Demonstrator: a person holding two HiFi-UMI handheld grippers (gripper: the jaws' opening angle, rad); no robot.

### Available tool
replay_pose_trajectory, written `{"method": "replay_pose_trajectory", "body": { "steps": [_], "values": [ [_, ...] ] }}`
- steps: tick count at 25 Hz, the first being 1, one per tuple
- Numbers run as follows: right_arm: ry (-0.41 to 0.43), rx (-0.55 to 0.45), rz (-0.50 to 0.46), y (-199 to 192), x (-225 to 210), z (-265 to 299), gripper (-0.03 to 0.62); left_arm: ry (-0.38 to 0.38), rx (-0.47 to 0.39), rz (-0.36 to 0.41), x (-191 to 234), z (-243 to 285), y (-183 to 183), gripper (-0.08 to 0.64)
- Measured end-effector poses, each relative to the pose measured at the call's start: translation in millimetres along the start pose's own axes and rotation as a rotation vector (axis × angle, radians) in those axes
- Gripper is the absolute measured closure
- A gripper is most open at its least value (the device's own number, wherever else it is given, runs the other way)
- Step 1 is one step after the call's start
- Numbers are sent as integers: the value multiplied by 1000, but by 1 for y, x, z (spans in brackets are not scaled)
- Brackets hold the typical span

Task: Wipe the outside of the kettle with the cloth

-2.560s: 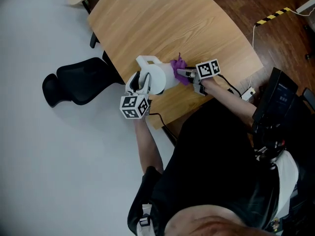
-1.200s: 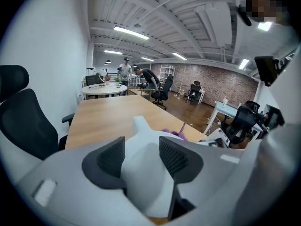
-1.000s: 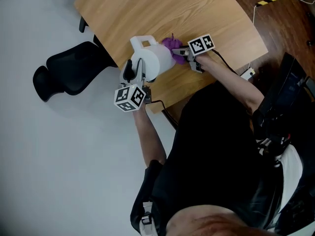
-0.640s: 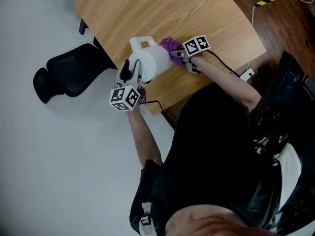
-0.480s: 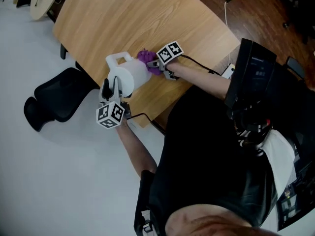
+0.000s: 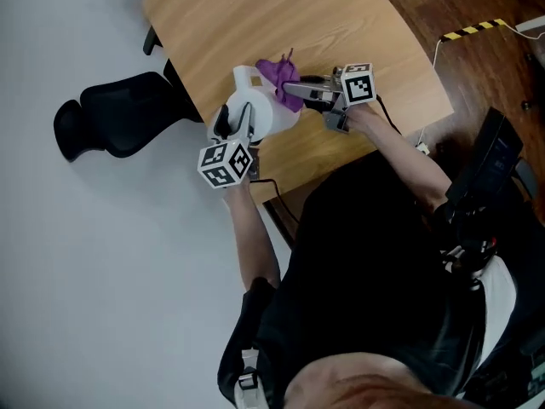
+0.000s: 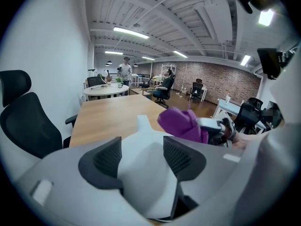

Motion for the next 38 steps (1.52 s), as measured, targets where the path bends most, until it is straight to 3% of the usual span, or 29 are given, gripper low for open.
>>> {"method": "replay_pose_trajectory", "body": {
  "steps": [2,4,7,9,14,18,20,22,24,26,28,30,32,34,38],
  "values": [
    [89,37,-48,3,21,16,535,8,-14,10,1,-3,-3,405],
    [101,106,-78,-11,21,26,535,13,-28,22,-2,-5,-6,405],
    [78,107,18,-36,-17,21,535,12,-49,42,-6,-9,-11,399],
    [-15,98,121,-57,-64,6,535,5,-60,60,-7,-11,-14,396],
    [-420,192,352,-110,-169,-35,537,-71,-72,128,-3,-13,-18,393],
    [-521,227,363,-129,-175,-40,538,-212,-65,225,6,-14,-19,394],
    [-516,238,367,-140,-170,-42,538,-280,-34,256,9,-15,-18,399],
    [-462,203,322,-137,-150,-40,535,-262,-3,258,10,-19,-17,396],
    [-317,75,161,-102,-98,-26,535,-162,12,207,11,-23,-13,419],
    [-119,-39,-45,-53,-33,0,535,-77,17,127,10,-20,-9,426],
    [11,-26,-213,-27,7,30,535,-50,16,81,8,-14,-10,431],
    [58,47,-290,-31,10,49,534,-47,7,76,6,-14,-14,442],
    [77,54,-230,-39,-7,48,535,-48,-2,93,2,-16,-15,442],
    [41,34,-130,-46,-33,36,535,-51,-4,106,-1,-17,-11,437],
    [-218,110,41,-81,-119,5,537,-41,-21,121,-5,-19,-10,423]
  ]
}}
Point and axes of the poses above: the fingertips, and each gripper's own axes: z forward along the fingers, x to its left, y out of its top, the point moved 4 cm from there along -z, backward along the fingers, and after that the axes turned 4 degrees about -z, right-handed, at the moved point
